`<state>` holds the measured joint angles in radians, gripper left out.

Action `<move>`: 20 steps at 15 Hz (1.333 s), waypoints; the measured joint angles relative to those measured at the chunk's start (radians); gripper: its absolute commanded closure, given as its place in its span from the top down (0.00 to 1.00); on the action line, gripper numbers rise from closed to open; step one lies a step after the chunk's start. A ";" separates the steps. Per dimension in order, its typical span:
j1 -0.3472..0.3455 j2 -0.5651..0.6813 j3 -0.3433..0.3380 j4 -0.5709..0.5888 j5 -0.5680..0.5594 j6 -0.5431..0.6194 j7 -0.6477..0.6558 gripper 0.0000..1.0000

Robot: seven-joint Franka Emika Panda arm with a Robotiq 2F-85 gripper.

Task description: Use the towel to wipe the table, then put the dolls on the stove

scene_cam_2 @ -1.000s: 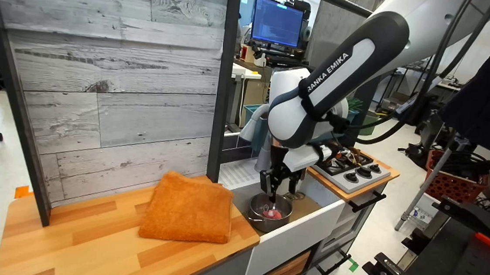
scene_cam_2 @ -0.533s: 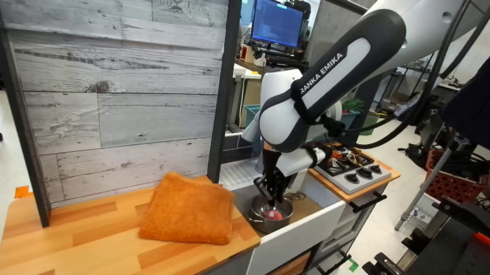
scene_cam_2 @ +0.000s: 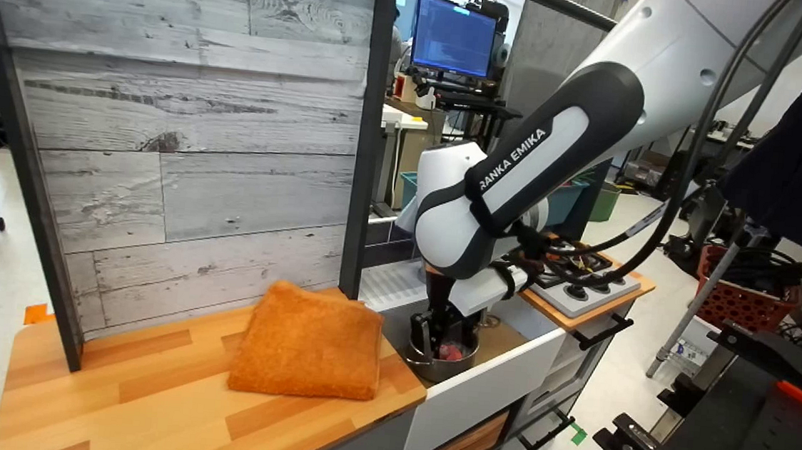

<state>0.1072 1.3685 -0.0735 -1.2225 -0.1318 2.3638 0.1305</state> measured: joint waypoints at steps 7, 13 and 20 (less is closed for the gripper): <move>-0.022 0.072 -0.004 0.134 0.003 -0.098 -0.001 0.53; -0.032 0.097 0.004 0.172 0.004 -0.109 -0.012 0.08; -0.038 0.057 0.010 0.115 0.003 -0.056 -0.049 0.03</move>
<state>0.0687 1.4254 -0.0640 -1.1075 -0.1286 2.3083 0.0819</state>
